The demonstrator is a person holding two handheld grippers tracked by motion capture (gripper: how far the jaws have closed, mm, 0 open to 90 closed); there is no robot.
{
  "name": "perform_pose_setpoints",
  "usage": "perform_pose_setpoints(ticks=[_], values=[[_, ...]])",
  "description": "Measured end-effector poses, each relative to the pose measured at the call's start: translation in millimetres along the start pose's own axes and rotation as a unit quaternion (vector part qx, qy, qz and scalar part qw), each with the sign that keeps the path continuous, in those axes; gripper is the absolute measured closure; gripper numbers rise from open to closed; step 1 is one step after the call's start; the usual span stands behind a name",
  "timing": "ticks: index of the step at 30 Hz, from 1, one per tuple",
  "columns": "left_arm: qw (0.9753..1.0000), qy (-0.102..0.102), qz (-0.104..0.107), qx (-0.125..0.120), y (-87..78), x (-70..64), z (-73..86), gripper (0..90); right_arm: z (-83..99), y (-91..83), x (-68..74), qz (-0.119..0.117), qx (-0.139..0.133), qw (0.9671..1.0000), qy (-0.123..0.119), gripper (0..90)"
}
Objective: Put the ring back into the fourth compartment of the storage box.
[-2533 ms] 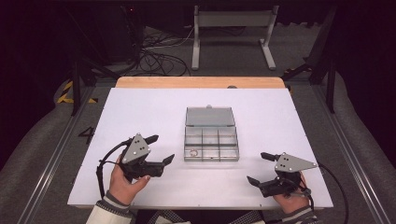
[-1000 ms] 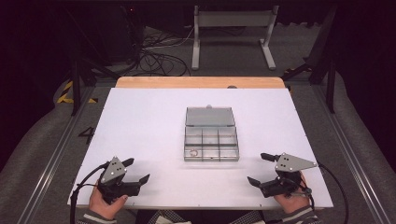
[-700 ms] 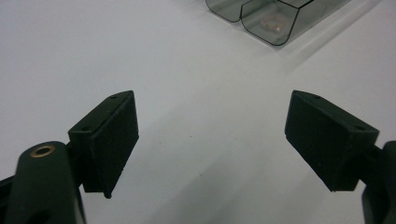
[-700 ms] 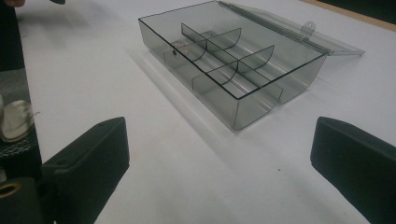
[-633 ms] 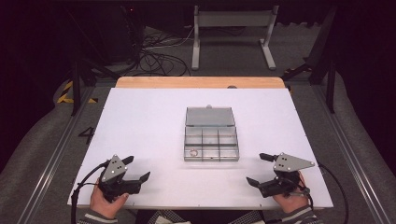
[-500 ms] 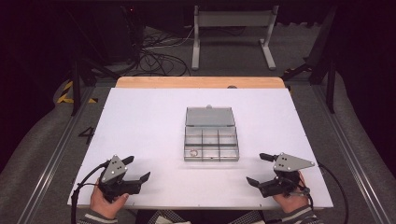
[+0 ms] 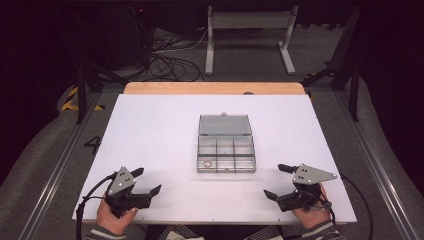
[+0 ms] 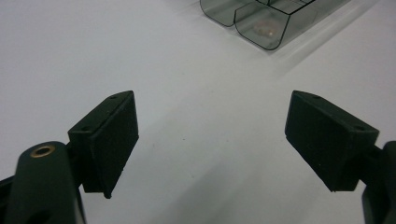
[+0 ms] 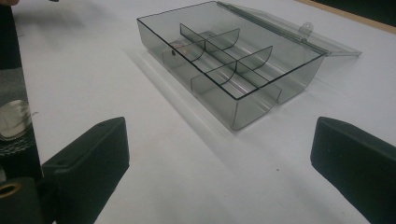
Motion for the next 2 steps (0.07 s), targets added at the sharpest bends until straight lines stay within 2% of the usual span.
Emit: perform_pose_setpoints(ticks=[2], values=[[1.0000,0.003,-0.001,0.000,0.0,-0.6,0.0,18.2,0.2,-0.4,-0.6,0.003,0.000,1.0000,0.000,4.8]])
Point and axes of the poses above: each handheld gripper's, and its own axes: y roughly forward along the jaws, z roughly out of its underside, x roughly to its left, the point moved 9 cm from there along y, roughly forward along the jaws, and after that the axes turned 10 degrees about -z, right-handed, at the moved point
